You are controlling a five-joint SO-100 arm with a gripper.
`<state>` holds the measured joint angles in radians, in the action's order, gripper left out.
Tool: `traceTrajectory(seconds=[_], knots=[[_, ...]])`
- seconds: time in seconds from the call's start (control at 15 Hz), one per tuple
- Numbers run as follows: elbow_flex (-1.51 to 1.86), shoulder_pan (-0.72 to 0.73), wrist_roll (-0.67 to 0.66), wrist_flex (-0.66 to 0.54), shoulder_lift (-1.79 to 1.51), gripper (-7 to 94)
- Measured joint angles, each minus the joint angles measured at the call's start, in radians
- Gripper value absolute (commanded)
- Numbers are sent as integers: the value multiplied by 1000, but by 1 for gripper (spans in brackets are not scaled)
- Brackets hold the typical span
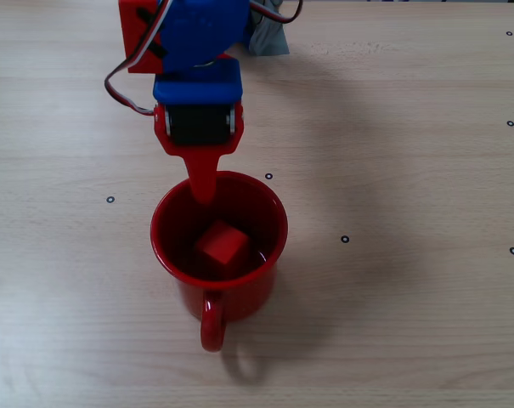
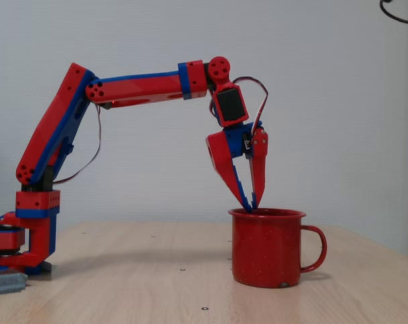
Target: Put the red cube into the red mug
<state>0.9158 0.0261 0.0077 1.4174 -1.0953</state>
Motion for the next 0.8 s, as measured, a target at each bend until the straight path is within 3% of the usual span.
traceTrajectory(seconds=[0.4, 0.8], knots=[[55, -43, -14, -67, -230, 0], [377, -52, -29, -63, -684, 0]])
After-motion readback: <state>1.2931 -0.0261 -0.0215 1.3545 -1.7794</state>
